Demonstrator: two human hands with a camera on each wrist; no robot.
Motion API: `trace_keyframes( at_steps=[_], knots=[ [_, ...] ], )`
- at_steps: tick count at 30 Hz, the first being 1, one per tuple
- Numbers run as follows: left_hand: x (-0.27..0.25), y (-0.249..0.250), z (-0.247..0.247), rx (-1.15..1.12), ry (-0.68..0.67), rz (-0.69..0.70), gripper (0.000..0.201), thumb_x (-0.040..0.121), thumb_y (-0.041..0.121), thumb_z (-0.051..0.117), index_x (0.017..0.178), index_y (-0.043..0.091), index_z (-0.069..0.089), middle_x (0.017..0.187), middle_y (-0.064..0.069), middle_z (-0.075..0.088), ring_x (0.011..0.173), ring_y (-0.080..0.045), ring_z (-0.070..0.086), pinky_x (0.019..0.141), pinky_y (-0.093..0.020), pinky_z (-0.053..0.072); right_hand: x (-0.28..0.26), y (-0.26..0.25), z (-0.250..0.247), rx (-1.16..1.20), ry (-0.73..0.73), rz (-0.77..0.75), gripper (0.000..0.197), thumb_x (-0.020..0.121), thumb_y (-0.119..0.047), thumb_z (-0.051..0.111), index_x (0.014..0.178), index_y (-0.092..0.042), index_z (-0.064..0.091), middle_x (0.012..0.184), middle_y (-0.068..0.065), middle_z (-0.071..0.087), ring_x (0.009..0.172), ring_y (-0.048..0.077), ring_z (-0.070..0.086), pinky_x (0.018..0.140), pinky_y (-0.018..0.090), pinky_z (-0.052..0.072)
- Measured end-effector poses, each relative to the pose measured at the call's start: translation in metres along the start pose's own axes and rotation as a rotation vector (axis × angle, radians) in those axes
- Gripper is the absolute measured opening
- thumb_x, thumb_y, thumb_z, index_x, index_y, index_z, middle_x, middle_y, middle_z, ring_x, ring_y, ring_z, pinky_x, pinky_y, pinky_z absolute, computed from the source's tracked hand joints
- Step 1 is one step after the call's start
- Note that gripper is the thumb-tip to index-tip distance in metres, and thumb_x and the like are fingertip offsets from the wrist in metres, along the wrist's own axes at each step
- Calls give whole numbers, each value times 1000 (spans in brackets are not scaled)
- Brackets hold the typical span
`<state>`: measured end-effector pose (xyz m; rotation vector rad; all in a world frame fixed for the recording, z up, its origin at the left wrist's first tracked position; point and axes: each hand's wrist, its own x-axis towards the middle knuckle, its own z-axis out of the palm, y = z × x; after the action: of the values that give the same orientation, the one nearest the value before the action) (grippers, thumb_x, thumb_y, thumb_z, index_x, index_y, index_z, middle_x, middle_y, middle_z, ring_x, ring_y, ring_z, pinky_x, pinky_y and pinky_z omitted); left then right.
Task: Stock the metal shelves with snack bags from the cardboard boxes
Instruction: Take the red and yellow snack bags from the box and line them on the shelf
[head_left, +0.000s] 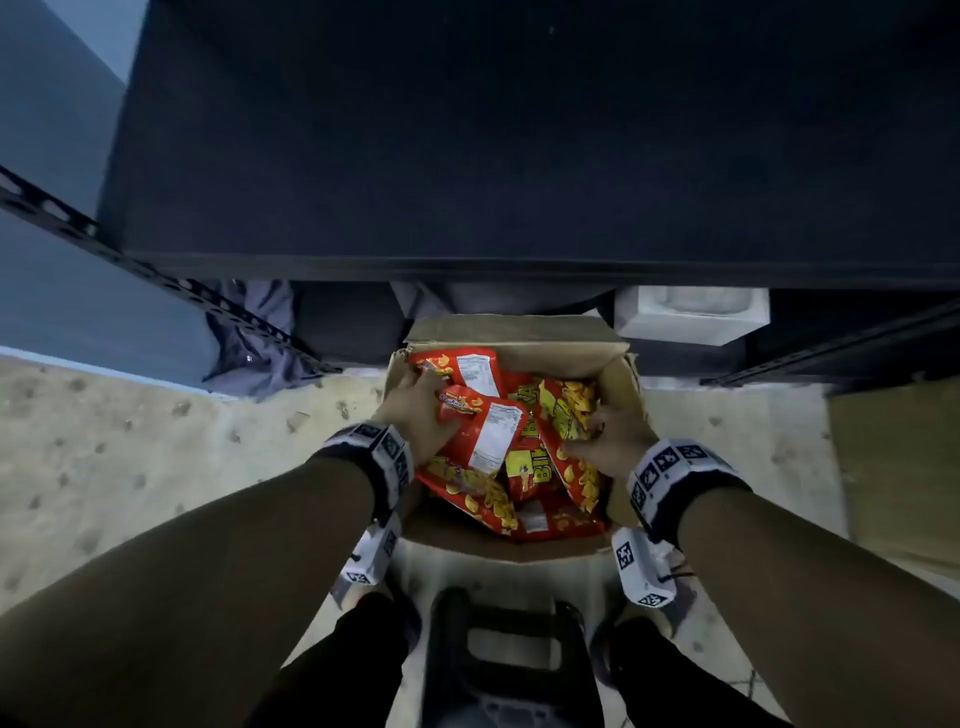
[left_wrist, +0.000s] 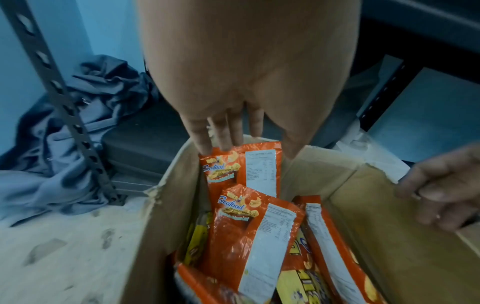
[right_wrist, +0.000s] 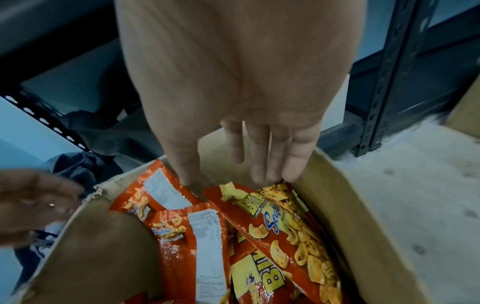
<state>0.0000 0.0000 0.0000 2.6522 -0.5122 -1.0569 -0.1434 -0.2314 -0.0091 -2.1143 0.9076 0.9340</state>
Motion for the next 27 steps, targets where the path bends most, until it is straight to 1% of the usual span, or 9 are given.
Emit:
trace_keyframes(
  at_steps=[3,5,8,10,12,15,19,23,27],
  knots=[
    [40,1,13,86,167,69,68,93,41,65,152,24,36,152,-6,38,140,-29,39,116,-45,37,40,-1,19,20,81,1,86,83,-59,76,150,-19,42,149,6,52,130,29,55,103,41,50],
    [63,5,21,159,210,131,66,96,43,61,154,29,32,149,-6,37,139,-29,37,115,-48,38,65,-3,34,59,110,4,94,78,-62,78,151,-21,35,151,7,50,132,32,54,105,45,50],
    [86,6,35,299,213,209,65,100,45,53,157,38,24,146,-6,34,135,-28,35,115,-49,37,93,-8,53,67,163,13,109,63,-79,73,149,-29,30,153,8,45,134,36,51,107,52,49],
    [97,5,42,378,214,214,62,100,45,51,156,43,24,142,-6,34,132,-27,34,115,-51,34,110,-10,64,68,191,21,100,69,-73,75,147,-28,33,155,9,41,137,36,47,109,53,46],
    [101,6,45,398,229,213,57,101,43,49,154,46,27,139,-5,34,130,-27,33,114,-51,30,117,-11,71,69,190,14,87,78,-63,76,146,-24,38,151,9,45,135,34,49,108,51,48],
    [106,4,44,416,274,269,50,103,43,48,150,51,35,136,-1,36,127,-25,34,113,-50,30,126,-9,73,73,196,-7,48,93,-39,68,132,-19,50,129,9,64,117,31,63,98,44,55],
    [107,8,37,486,245,361,41,99,35,58,137,49,55,134,3,40,125,-22,37,110,-47,32,121,-2,66,68,233,-1,16,100,-30,57,112,-20,61,112,6,71,99,28,69,89,42,59],
    [100,17,27,528,185,332,25,97,25,58,114,40,67,130,7,47,122,-20,36,109,-44,30,98,3,50,48,241,15,15,102,-19,51,108,-18,65,111,7,70,102,28,67,90,41,58],
    [72,24,6,474,56,297,22,101,25,49,110,39,64,119,12,62,121,-18,46,110,-41,31,54,3,27,82,264,-28,17,102,-20,52,104,-20,69,108,6,73,99,28,68,91,39,57]
  ],
)
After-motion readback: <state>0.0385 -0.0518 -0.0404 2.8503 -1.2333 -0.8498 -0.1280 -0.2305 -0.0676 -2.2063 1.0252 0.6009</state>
